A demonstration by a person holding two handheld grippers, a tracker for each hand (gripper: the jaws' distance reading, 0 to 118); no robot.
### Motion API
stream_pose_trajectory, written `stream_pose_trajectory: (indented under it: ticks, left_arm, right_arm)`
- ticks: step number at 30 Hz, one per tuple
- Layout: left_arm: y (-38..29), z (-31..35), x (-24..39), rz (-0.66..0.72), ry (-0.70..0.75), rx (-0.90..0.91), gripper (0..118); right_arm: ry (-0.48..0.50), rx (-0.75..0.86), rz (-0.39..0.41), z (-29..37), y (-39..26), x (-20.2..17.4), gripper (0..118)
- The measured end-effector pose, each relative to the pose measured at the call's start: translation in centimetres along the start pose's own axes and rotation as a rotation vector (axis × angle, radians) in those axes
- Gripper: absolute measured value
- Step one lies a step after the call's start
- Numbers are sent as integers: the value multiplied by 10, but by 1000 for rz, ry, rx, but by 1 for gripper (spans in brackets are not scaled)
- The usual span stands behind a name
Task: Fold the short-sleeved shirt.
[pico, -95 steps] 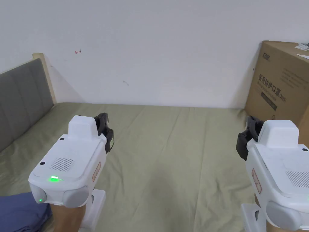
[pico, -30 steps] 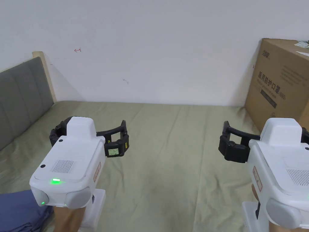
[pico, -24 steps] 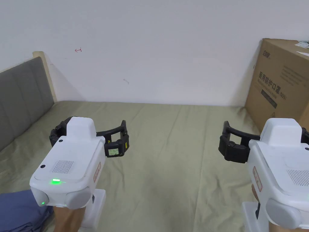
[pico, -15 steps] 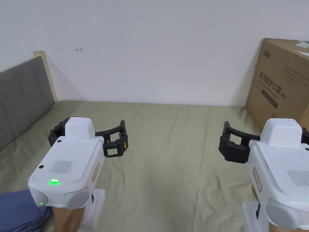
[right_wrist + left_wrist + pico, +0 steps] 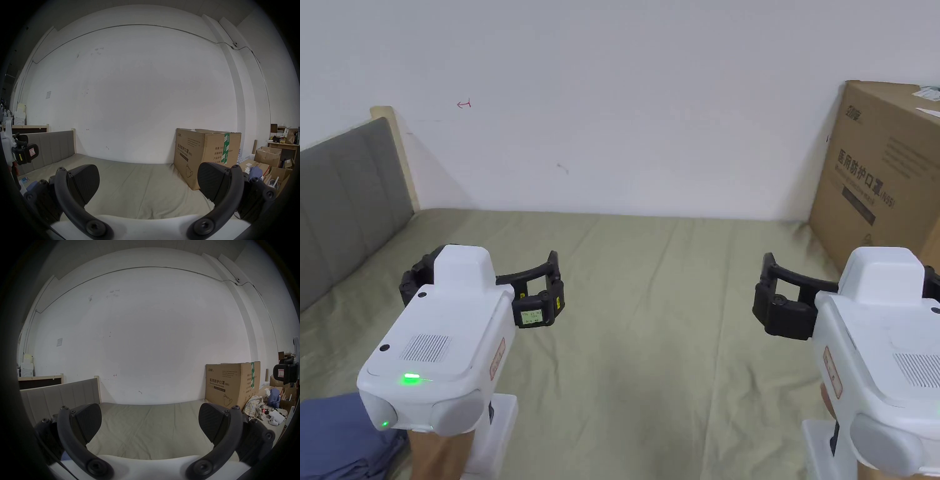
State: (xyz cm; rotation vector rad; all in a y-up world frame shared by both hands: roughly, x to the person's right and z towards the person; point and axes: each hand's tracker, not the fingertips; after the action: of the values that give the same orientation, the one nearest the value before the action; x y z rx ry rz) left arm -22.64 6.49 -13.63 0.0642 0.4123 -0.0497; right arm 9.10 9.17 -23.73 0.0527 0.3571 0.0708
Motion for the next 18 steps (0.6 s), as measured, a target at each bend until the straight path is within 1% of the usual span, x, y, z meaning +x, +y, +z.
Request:
stream_pose_trajectory:
  ticks: [18]
  left_arm:
    - [1,2,0,5,-1,-1,118]
  right_arm:
    - [-6,3,-8,1,-2,-1,118]
